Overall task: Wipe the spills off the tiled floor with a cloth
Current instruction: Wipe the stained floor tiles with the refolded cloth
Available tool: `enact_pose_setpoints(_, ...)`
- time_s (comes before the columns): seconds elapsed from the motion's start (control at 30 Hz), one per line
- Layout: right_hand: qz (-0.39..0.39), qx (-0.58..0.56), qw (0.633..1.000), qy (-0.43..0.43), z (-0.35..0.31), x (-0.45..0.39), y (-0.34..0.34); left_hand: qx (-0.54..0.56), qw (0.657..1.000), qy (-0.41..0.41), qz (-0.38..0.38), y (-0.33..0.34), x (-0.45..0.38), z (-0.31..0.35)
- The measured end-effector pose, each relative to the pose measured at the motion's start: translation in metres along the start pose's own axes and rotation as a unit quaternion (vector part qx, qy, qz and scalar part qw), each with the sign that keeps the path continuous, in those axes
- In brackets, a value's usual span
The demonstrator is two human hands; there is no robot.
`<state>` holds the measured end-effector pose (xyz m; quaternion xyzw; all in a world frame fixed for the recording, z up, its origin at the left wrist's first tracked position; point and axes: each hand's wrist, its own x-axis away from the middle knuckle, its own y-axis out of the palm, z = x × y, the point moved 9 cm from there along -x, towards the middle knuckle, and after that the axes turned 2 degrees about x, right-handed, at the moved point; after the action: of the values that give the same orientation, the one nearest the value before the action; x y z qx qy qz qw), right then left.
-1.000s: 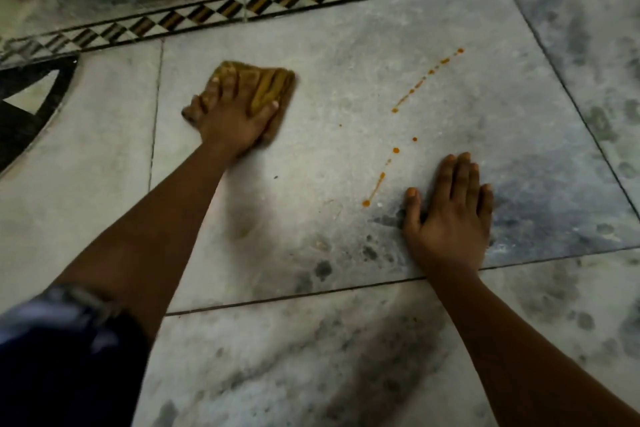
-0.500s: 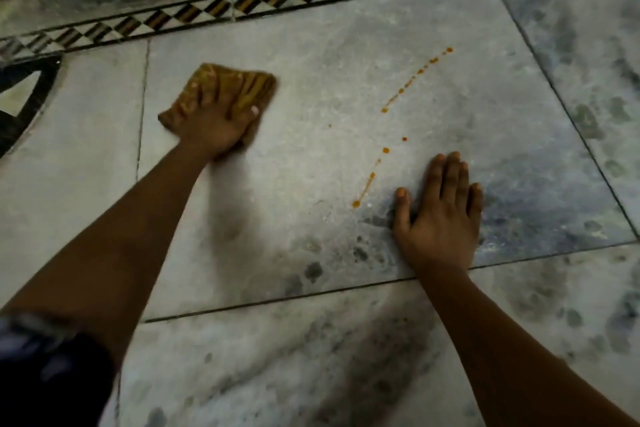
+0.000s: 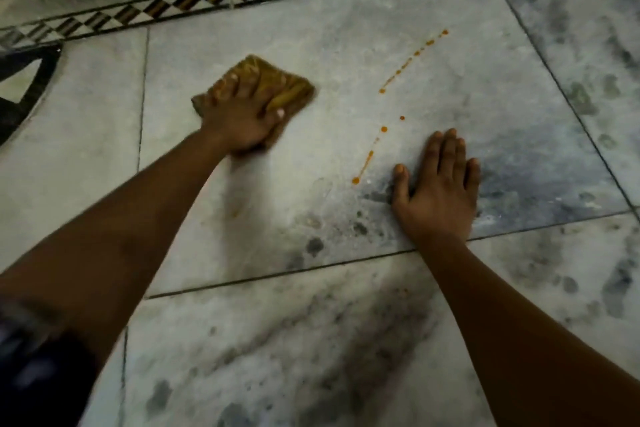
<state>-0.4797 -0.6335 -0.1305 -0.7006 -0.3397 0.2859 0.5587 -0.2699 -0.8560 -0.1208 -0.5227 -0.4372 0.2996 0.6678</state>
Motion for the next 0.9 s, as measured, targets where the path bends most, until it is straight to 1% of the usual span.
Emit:
enact_pose_setpoints(0.07,-0.001,0.002,1.000,0.001,0.001,0.000,0.001,0.014,0.999,-0.027,-0.024,-0.006,-0.021,0.024)
enact_pose_setpoints(0.1,-0.005,0.003,1.000,0.000,0.001,0.000,0.002,0.022,0.999,-0.017,-0.030,-0.004,-0.022,0.044)
enact_pose_setpoints(0.17,-0.018,-0.008,1.000,-0.001,0.000,-0.001,0.000,0.025,0.998,0.037,-0.035,0.007,0.000,0.083)
enact_pose_setpoints(0.2,-0.024,-0.018,1.000,-0.006,-0.001,0.000,-0.002,0.016,0.997,0.067,-0.034,0.015,0.018,0.091)
enact_pose_setpoints(0.27,-0.018,-0.027,0.999,-0.033,0.004,-0.001,-0.008,0.000,0.994,0.110,-0.012,0.026,0.047,0.077)
enact_pose_setpoints(0.3,-0.011,-0.018,0.999,-0.048,0.012,-0.003,-0.013,0.001,0.994,0.112,-0.003,0.027,0.054,0.060)
enact_pose_setpoints(0.33,-0.006,-0.012,0.998,-0.055,0.020,-0.006,-0.016,-0.002,0.995,0.098,0.000,0.025,0.058,0.040)
enact_pose_setpoints(0.37,-0.005,-0.012,0.999,-0.044,0.030,-0.010,-0.018,-0.008,0.997,0.072,-0.003,0.021,0.055,0.021)
enact_pose_setpoints(0.43,-0.010,-0.014,1.000,-0.011,0.048,-0.019,-0.019,-0.017,1.000,0.019,-0.015,0.014,0.035,0.004)
enact_pose_setpoints(0.53,-0.011,-0.004,1.000,-0.006,0.049,-0.027,-0.016,0.005,0.999,-0.027,-0.029,0.002,-0.013,0.025)
enact_pose_setpoints(0.6,-0.011,0.000,1.000,-0.005,0.048,-0.026,-0.015,0.032,0.999,-0.021,-0.028,-0.004,-0.041,0.056)
enact_pose_setpoints(0.7,-0.009,0.005,1.000,-0.003,0.050,-0.025,-0.015,0.039,0.998,0.037,-0.019,-0.008,-0.063,0.119)
enact_pose_setpoints(0.77,-0.015,0.002,1.000,-0.004,0.050,-0.027,-0.013,0.016,0.995,0.096,-0.021,-0.002,-0.051,0.155)
enact_pose_setpoints(0.83,-0.019,0.000,1.000,-0.005,0.050,-0.027,-0.014,-0.003,0.987,0.159,-0.009,0.006,-0.024,0.165)
enact_pose_setpoints(0.9,-0.019,0.002,1.000,-0.004,0.051,-0.026,-0.015,-0.010,0.983,0.182,0.014,0.008,-0.007,0.147)
